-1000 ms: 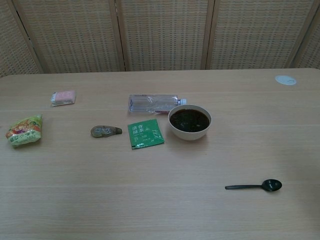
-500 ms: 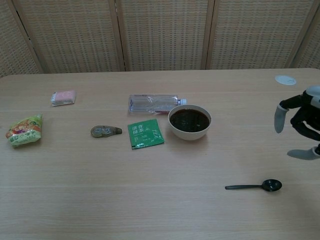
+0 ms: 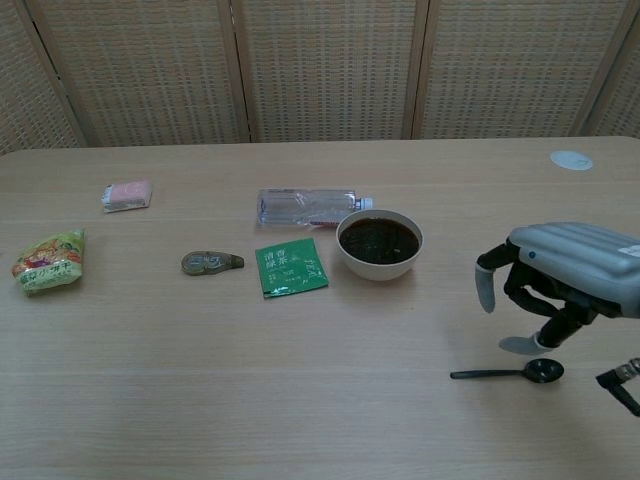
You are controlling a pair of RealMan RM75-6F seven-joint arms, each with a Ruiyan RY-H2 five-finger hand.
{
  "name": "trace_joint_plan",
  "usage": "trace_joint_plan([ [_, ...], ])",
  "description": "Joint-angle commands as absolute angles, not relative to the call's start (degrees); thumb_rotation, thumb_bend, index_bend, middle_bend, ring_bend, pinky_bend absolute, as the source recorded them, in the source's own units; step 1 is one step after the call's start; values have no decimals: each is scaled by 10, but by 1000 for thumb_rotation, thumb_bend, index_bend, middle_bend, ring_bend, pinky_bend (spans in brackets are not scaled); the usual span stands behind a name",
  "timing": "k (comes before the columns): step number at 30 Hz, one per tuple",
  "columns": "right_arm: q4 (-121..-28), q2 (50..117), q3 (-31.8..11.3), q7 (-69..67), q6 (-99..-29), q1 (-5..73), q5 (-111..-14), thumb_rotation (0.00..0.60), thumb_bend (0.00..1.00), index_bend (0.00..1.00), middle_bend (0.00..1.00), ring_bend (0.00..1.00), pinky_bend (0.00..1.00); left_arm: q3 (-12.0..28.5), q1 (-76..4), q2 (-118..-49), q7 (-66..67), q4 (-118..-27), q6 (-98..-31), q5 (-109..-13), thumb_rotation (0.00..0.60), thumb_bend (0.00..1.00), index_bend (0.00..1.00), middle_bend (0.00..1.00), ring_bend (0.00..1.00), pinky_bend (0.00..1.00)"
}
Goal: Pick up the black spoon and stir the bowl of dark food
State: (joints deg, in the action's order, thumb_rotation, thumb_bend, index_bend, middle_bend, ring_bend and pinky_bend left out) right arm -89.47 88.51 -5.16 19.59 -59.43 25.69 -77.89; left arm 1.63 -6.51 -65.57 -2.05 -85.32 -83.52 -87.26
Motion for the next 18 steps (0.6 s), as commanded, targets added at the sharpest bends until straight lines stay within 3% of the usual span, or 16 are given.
trace_joint_plan([
  [1, -890, 892, -51, 205, -586, 263, -770, 600, 410, 557, 948, 960, 1000, 16, -65, -656, -22, -852, -835, -873, 600, 392, 0, 0, 0, 0],
  [8, -884, 908, -50, 235, -561, 280, -740, 600, 472, 557, 948, 961, 1000, 15, -68, -662, -29, -842, -830, -873, 600, 393, 0, 0, 0, 0],
  [18, -858, 944, -46, 275, -537, 301, -695, 600, 475, 557, 947, 961, 1000, 13, -71, -668, -43, -826, -826, -874, 600, 393, 0, 0, 0, 0],
])
